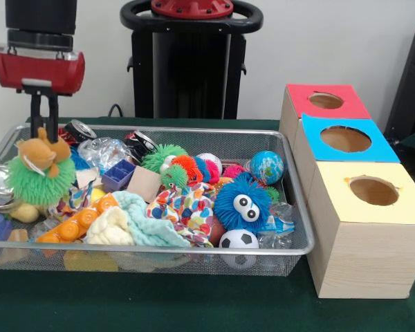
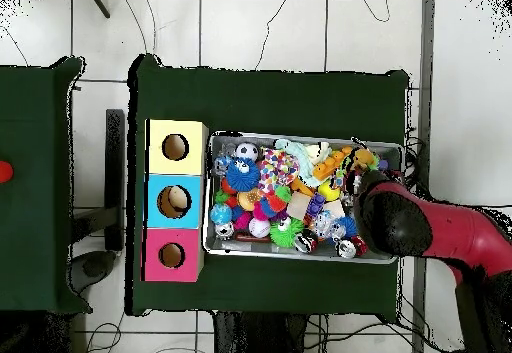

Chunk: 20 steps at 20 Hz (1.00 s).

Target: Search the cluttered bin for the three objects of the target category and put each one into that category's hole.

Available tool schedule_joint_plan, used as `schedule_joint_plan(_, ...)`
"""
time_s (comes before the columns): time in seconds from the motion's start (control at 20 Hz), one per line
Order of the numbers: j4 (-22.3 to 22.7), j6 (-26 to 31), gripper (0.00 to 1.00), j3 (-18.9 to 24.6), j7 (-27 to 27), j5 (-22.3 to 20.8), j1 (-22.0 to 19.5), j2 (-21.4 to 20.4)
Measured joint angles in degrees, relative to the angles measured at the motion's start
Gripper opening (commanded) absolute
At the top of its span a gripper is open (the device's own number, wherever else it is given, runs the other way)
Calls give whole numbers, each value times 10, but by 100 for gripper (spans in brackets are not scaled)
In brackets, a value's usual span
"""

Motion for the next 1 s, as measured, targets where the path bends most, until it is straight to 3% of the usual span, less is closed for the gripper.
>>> schedule_joint_plan(0.5, 20, 0, 0, 53, 0, 0, -23, -28)
schedule_joint_plan(0.9, 49, 2, 0, 158, 0, 37, -101, -1)
schedule_joint_plan(1.0, 49, 9, 0, 162, 0, 36, -104, 7)
